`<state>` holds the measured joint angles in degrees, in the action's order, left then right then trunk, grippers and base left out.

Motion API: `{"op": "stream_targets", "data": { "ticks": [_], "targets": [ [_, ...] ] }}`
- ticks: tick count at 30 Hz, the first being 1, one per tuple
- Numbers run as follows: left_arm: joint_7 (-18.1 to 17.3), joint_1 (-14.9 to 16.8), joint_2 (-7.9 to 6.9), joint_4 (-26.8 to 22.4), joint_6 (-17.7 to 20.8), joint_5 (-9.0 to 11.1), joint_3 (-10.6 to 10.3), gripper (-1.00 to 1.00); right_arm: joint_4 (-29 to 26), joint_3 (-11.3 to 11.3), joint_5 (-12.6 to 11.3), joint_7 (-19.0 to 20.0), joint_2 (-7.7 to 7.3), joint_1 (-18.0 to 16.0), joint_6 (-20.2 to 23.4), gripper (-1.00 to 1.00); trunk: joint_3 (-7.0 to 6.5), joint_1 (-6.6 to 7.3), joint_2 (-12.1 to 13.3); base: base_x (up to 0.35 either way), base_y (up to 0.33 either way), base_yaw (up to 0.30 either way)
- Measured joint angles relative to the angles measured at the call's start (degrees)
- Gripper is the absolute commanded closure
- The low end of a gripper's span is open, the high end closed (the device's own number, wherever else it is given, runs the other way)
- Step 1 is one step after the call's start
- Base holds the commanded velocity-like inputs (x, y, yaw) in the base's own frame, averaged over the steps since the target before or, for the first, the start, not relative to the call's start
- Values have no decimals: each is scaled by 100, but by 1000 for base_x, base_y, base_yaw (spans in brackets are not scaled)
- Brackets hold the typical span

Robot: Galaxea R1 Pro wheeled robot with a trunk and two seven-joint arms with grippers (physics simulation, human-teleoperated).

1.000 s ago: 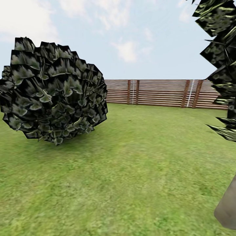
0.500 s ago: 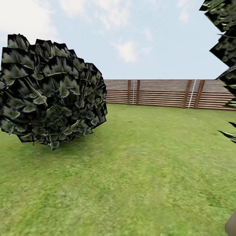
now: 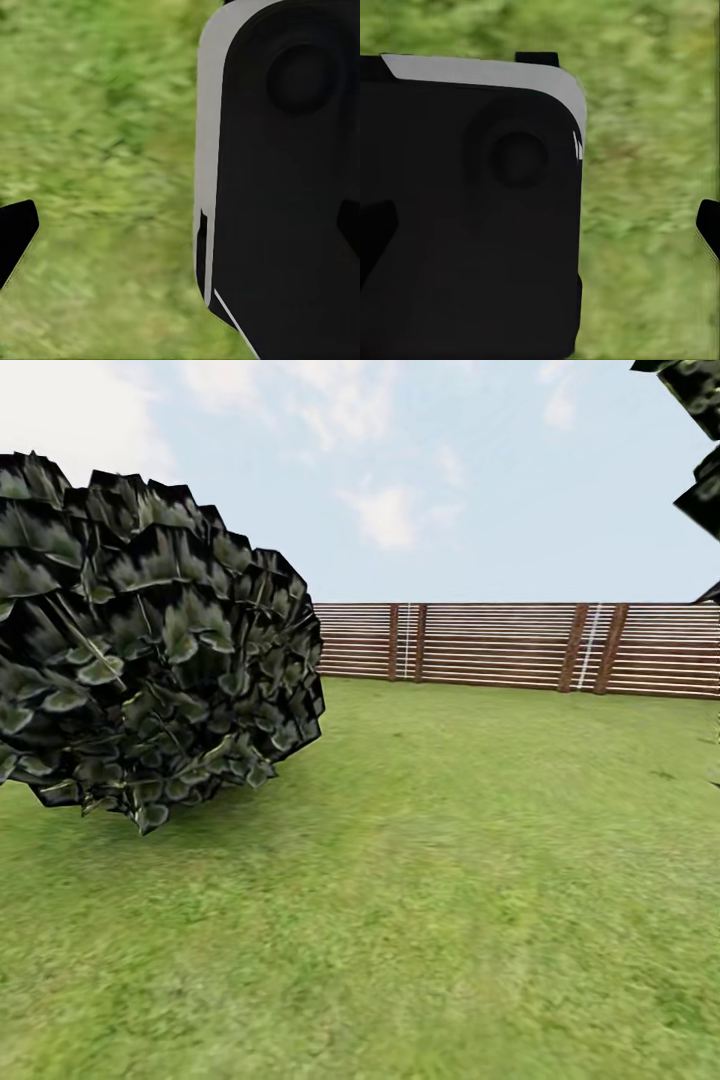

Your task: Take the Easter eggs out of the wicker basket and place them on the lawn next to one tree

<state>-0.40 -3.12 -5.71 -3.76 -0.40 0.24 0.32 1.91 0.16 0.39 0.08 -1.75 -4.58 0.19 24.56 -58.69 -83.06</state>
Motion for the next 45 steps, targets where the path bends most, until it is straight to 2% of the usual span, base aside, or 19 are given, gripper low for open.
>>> {"op": "stream_targets", "data": {
  "ticks": [7, 45],
  "targets": [
    [0, 0, 0, 0, 0, 0, 0, -100, 0, 0, 0, 0, 0, 0, 0, -100, 0, 0, 0, 336, 0, -166],
    [0, 0, 0, 0, 0, 0, 0, -100, 0, 0, 2, -1, 0, 0, 4, -100, 0, 0, 0, 336, 0, -9]
  ]
}}
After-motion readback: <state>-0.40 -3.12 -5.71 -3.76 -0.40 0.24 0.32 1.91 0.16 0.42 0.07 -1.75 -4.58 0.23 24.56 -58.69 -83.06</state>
